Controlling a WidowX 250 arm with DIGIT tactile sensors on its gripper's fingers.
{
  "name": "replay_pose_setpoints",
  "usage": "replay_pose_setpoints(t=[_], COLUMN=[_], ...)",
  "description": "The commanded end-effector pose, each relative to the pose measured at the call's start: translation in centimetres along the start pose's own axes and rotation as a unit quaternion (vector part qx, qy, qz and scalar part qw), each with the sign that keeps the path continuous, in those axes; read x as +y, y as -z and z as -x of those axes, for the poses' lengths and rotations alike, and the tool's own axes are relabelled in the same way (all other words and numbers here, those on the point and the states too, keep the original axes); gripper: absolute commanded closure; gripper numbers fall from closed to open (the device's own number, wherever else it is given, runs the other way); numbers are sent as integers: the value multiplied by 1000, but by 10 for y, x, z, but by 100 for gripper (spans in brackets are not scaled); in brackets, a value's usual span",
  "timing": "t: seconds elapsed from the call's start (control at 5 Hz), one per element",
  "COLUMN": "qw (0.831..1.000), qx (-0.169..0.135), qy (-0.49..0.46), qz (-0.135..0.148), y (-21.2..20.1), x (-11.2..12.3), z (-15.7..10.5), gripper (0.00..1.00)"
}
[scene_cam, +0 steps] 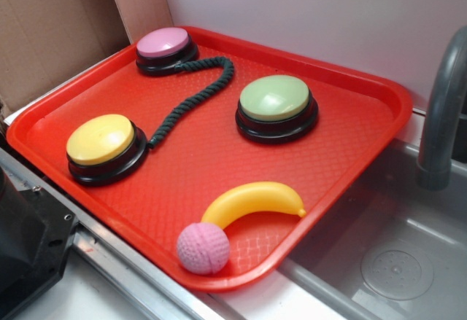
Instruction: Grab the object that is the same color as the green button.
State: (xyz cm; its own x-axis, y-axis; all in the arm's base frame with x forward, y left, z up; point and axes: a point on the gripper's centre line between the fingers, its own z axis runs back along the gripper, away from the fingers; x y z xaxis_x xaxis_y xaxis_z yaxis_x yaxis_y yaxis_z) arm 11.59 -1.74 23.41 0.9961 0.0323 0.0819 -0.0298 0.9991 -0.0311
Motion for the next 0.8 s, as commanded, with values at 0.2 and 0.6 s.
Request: replay_pose_setpoints(t=[0.2, 0.6], qw=[1000, 998], qx=[-10, -22], qy=[-21, -63], qz=[0, 24], y=[14, 72], x=[10, 38], z=[-31, -91], gripper=[0, 0])
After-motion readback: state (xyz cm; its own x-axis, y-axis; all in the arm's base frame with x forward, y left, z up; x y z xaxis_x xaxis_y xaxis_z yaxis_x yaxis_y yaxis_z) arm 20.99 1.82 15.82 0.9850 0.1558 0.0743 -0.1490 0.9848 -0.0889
